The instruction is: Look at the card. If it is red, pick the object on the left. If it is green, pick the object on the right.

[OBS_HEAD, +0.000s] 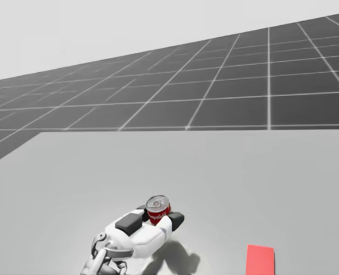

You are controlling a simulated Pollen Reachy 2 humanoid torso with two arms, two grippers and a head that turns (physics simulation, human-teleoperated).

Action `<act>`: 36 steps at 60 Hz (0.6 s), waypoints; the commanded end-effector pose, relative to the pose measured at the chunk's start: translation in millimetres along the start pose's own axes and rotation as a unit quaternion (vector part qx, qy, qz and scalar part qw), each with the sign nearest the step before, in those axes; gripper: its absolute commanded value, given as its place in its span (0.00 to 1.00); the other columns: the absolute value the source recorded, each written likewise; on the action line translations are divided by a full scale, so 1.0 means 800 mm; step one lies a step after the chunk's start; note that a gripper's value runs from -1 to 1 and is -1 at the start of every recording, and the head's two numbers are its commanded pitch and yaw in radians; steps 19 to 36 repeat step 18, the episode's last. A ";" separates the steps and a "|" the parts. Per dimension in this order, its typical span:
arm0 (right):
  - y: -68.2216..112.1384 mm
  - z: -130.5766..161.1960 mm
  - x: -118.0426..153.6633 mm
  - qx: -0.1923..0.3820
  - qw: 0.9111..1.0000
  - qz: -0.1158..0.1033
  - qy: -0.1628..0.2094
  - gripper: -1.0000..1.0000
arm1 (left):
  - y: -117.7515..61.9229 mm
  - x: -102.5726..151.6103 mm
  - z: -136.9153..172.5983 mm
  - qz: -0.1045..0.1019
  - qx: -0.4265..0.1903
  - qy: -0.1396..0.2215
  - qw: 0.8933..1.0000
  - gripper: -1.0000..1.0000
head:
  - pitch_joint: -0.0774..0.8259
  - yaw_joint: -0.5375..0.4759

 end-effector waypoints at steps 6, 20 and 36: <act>-0.001 0.001 -0.005 0.015 1.000 0.021 -0.006 0.00 | -0.005 0.103 0.047 -0.033 0.000 -0.117 0.993 1.00 | 0.44 0.88; -0.004 -0.001 -0.010 0.008 1.000 0.023 0.011 0.00 | -0.012 0.165 0.088 -0.071 0.013 -0.188 0.980 1.00 | 0.42 0.88; -0.004 -0.001 -0.010 0.008 1.000 0.023 0.011 0.00 | -0.012 0.165 0.088 -0.071 0.013 -0.188 0.980 1.00 | 0.42 0.88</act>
